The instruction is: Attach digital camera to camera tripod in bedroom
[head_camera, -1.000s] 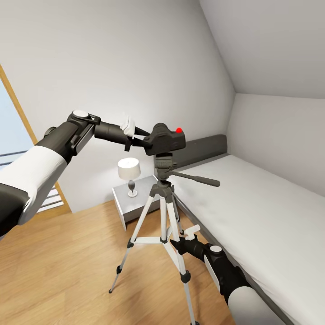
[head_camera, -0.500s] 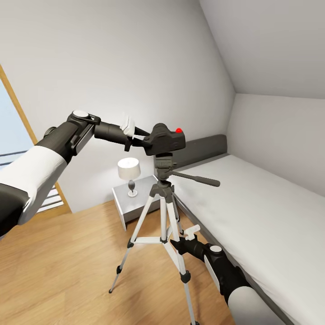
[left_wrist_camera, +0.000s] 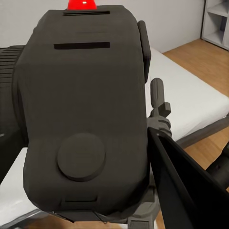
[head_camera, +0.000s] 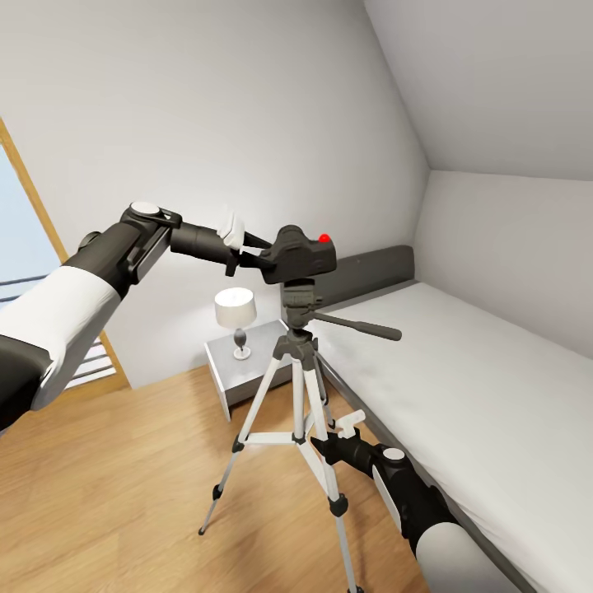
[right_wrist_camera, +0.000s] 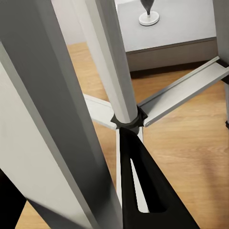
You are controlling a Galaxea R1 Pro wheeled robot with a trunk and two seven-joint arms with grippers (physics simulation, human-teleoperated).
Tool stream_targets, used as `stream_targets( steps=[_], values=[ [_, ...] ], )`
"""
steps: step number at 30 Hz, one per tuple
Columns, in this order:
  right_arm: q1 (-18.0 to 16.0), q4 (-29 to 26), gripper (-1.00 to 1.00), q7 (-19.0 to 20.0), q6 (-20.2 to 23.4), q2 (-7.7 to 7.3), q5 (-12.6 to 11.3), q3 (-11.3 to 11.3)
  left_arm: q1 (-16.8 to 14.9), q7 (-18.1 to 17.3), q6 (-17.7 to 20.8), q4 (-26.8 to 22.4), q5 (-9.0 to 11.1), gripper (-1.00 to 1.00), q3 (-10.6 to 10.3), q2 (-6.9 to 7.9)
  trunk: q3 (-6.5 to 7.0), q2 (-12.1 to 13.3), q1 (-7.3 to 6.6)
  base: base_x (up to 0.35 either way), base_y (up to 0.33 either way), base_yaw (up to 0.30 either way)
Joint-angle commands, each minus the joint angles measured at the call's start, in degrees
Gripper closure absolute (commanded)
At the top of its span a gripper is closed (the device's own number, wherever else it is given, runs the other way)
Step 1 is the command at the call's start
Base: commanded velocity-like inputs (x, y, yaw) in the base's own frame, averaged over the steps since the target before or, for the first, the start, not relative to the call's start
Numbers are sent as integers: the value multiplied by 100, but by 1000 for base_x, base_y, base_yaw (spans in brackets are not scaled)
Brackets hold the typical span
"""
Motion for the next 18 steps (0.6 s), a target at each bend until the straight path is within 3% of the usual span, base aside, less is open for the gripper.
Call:
stream_targets(
  steps=[1,18],
  values=[
    [0,440,100,7,25,6,173,-22,-11,4,38,-1,52,100,-40,9,-13,-8,5,0,0,0],
    [0,443,100,9,25,6,173,-22,-12,-45,35,11,52,100,-40,18,-13,-8,5,0,0,0]
  ],
)
